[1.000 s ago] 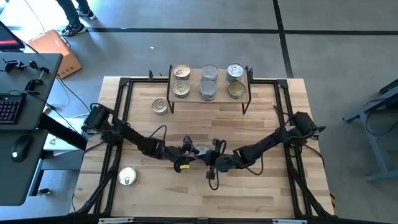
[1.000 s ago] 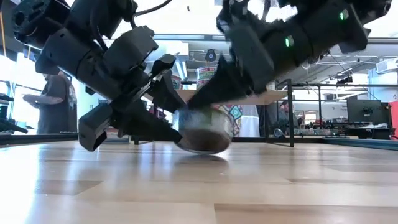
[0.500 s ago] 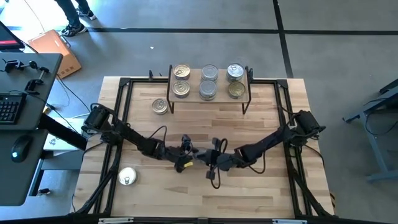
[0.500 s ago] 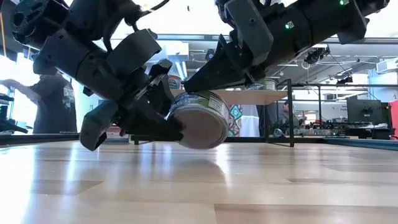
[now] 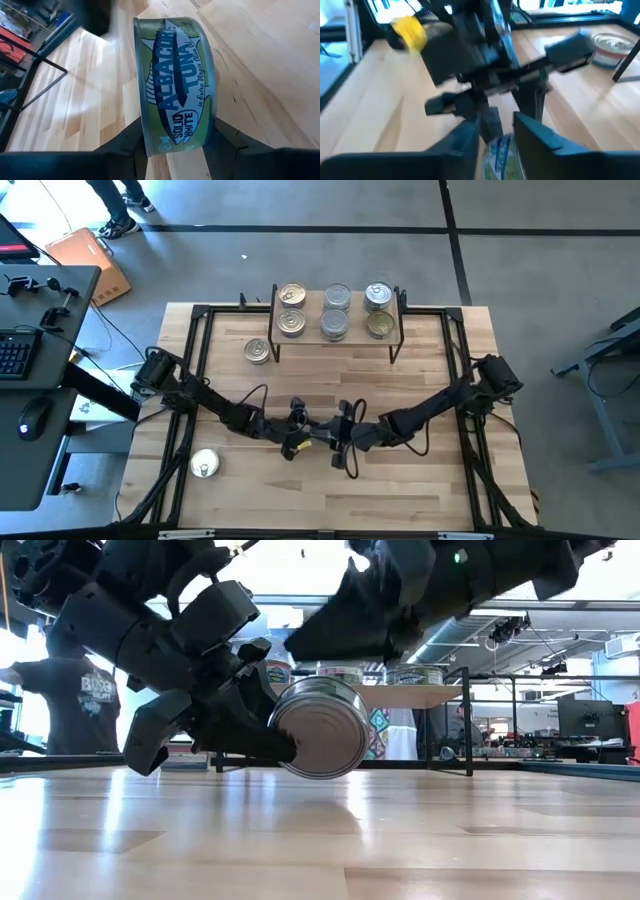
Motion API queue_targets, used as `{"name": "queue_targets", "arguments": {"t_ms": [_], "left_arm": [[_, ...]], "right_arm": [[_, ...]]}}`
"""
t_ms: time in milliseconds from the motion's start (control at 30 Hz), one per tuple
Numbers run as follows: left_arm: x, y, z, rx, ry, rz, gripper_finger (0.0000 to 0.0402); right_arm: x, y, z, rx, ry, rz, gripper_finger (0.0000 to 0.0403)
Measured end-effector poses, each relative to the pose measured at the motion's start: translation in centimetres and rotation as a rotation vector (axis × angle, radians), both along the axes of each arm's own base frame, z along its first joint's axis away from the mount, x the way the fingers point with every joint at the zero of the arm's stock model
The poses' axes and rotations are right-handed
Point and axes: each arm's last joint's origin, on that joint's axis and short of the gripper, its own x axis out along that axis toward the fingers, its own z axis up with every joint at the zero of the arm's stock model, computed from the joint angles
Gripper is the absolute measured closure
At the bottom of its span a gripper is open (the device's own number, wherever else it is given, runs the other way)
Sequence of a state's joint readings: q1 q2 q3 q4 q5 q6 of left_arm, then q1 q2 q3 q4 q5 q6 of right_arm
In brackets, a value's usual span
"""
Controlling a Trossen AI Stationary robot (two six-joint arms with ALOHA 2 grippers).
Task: Stack canned seafood by type on shelf
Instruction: Stack the green with blue patterned can on top of the green with blue patterned tuna can
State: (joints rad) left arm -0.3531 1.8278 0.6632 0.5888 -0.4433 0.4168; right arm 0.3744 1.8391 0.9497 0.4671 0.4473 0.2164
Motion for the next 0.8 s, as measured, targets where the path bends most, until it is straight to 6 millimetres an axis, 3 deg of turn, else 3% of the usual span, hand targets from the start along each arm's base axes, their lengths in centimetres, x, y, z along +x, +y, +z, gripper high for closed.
{"name": "queue_targets", "arguments": {"t_ms": [133,300,467,667,800], "left_arm": [[0.0,0.0,0.0,0.000,0.003,0.000,0.0269],[0.0,0.0,-0.1,-0.001,0.008,-0.004,0.0269],[0.0,0.0,-0.1,-0.005,0.009,-0.003,0.0269],[0.0,0.3,-0.1,-0.021,0.008,0.012,0.0269],[0.1,0.4,-0.1,-0.035,0.010,0.022,0.0269]], "right_arm": [[-0.1,0.0,0.8,-0.062,0.005,0.023,0.0217],[0.2,0.7,1.1,-0.226,0.190,0.080,0.0157],[0.6,1.0,0.7,-0.336,0.330,0.083,0.0148],[1.1,1.3,-0.9,-0.399,0.385,0.144,0.0149],[1.3,1.4,-0.9,-0.382,0.356,0.126,0.0169]]}}
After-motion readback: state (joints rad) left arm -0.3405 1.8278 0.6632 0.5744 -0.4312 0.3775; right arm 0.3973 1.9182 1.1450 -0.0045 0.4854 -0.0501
